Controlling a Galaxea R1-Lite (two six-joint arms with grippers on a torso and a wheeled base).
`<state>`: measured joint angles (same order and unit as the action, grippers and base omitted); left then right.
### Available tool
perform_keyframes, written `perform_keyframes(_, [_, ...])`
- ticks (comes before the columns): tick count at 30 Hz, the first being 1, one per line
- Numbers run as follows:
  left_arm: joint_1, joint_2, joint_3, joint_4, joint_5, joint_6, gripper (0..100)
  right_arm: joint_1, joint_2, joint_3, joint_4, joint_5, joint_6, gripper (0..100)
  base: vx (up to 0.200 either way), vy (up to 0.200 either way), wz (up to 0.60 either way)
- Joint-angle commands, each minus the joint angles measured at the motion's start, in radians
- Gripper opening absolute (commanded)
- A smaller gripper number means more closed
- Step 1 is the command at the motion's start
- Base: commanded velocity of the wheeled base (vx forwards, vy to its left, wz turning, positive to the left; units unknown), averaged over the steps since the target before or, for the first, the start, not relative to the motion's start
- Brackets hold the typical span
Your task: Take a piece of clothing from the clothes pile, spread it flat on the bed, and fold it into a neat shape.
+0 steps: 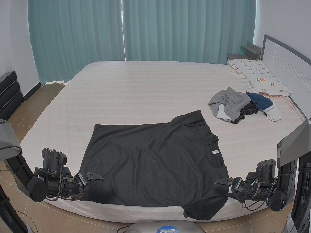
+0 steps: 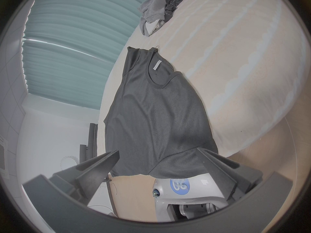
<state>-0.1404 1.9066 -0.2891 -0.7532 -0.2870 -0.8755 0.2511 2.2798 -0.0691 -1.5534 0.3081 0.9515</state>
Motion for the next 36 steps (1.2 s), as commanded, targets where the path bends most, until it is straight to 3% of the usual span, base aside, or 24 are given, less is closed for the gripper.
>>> perform_keyframes(1, [0.009,0.003,-0.004,-0.003,0.0,0.0,100,0.001,0.006,0.0,-0.011,0.0,0.0,100,0.0,0.2,0.0])
perform_keyframes(9, [0.009,0.019,-0.004,-0.006,0.0,0.001,100,0.001,0.006,0.0,-0.011,0.0,0.0,100,0.0,0.2,0.0])
perform_keyframes(18, [0.012,0.043,0.01,-0.009,0.005,0.02,100,0.001,0.007,-0.008,-0.011,0.0,0.0,100,0.0,0.0,0.0])
perform_keyframes(24, [0.012,0.103,0.01,-0.008,0.003,0.207,100,0.004,0.007,-0.008,-0.011,0.0,0.001,100,0.0,0.0,0.0])
perform_keyframes(29, [0.013,0.111,-0.031,-0.005,0.008,0.247,100,0.004,0.009,-0.006,-0.011,0.0,0.0,100,0.0,0.0,0.0])
perform_keyframes(33, [0.007,0.117,-0.045,0.005,0.049,0.351,100,0.01,0.009,-0.004,-0.011,0.0,0.0,100,0.0,0.0,0.0])
perform_keyframes(36, [0.007,0.144,-0.047,-0.002,0.054,0.351,100,0.011,0.01,-0.001,-0.011,0.0,-0.002,100,0.0,0.0,0.0])
